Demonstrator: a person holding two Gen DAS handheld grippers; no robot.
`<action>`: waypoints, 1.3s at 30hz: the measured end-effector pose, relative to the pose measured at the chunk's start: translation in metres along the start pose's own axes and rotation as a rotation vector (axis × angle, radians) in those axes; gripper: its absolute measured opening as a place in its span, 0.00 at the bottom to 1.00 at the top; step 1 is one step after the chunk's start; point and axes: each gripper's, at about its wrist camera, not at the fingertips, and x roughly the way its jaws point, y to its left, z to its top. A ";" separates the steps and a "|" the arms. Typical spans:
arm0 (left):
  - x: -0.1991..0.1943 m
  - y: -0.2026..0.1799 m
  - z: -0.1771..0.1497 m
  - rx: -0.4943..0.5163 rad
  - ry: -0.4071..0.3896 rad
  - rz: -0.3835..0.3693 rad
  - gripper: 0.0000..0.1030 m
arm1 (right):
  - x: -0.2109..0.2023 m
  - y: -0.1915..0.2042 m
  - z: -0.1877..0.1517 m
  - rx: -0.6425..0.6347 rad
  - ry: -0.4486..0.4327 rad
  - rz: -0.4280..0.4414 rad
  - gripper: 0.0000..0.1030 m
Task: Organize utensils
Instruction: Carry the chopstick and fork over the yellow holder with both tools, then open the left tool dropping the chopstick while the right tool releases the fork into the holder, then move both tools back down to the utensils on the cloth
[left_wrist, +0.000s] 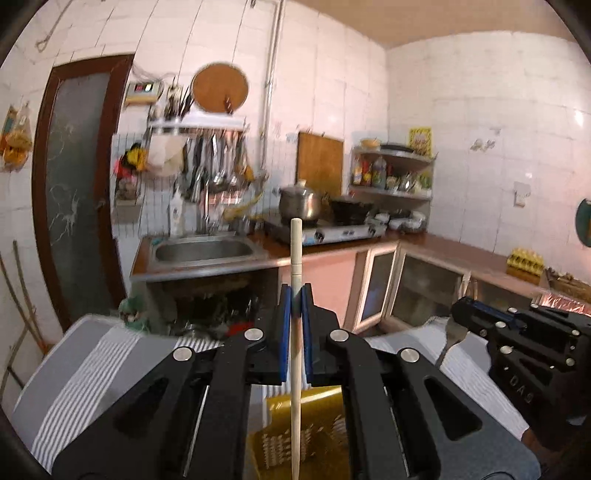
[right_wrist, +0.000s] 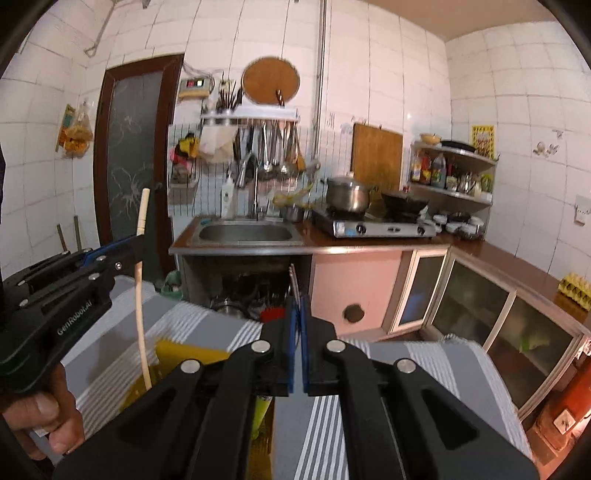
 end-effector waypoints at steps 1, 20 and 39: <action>0.005 0.004 -0.007 -0.010 0.022 0.002 0.04 | 0.003 0.000 -0.007 0.000 0.014 0.004 0.02; -0.052 0.041 -0.025 -0.032 0.094 0.078 0.52 | -0.058 -0.013 -0.019 0.038 -0.012 0.002 0.38; -0.175 0.087 -0.202 -0.100 0.458 0.127 0.65 | -0.164 -0.059 -0.205 0.239 0.278 -0.076 0.38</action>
